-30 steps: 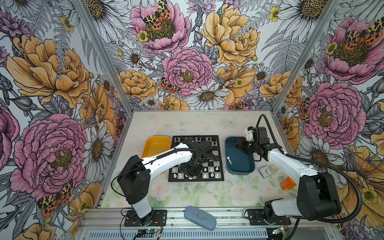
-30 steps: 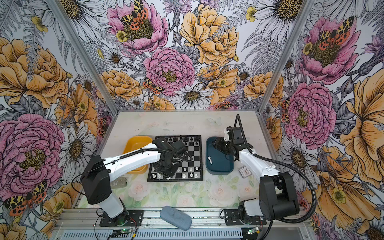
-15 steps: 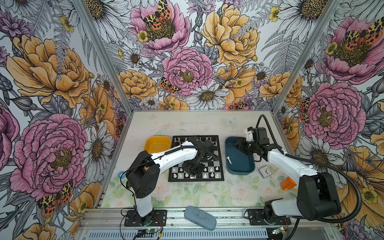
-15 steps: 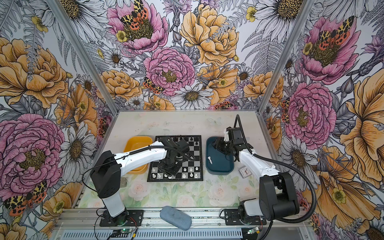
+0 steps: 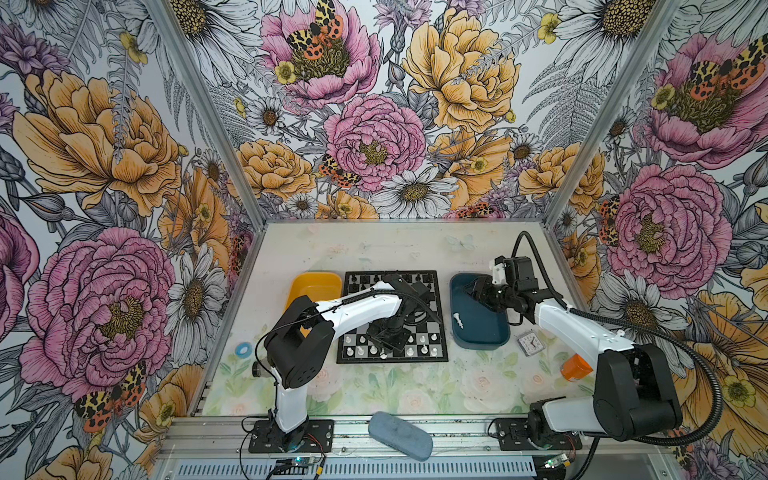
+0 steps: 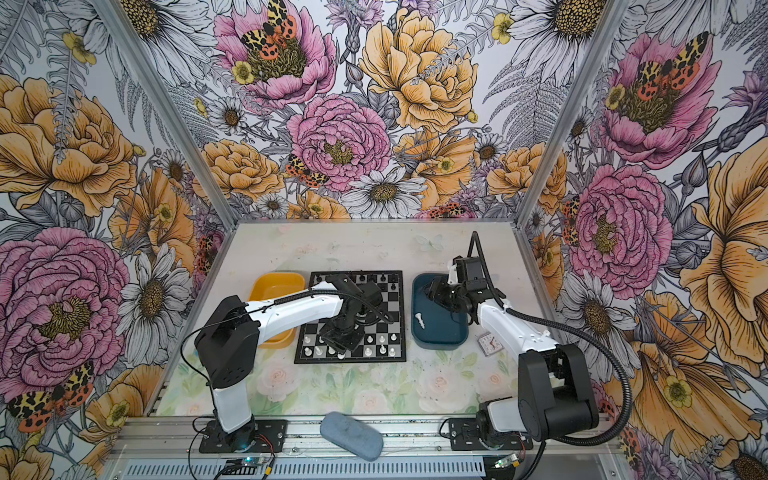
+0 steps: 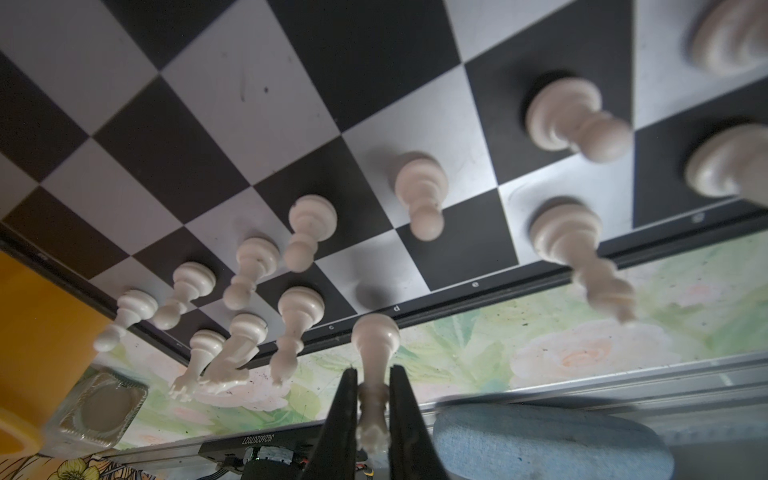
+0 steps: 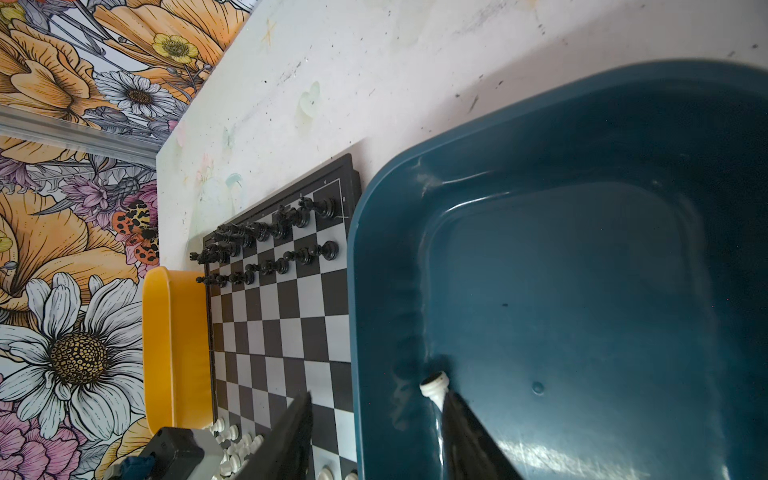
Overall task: Set up the chess pieces on the board
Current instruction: 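Lower the pawn with the left gripper beside the white pawn row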
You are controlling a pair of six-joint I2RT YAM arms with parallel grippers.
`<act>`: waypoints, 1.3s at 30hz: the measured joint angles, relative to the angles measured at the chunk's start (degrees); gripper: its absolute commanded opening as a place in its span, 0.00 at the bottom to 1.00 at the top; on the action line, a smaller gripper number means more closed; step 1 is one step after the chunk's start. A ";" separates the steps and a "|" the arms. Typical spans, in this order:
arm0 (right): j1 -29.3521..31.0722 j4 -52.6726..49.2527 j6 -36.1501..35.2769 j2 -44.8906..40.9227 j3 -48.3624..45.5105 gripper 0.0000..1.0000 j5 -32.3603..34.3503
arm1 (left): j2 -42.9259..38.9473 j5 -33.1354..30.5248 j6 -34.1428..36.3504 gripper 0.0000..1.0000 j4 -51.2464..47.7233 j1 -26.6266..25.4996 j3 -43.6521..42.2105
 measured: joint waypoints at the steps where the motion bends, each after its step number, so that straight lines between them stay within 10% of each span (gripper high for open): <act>1: 0.00 0.00 0.00 0.04 0.00 0.52 0.00 | 0.00 0.00 0.00 0.00 0.02 0.00 0.00; 39: -0.04 0.33 0.00 0.59 -0.81 0.52 0.00 | 3.02 -0.24 1.51 0.00 0.90 1.22 2.62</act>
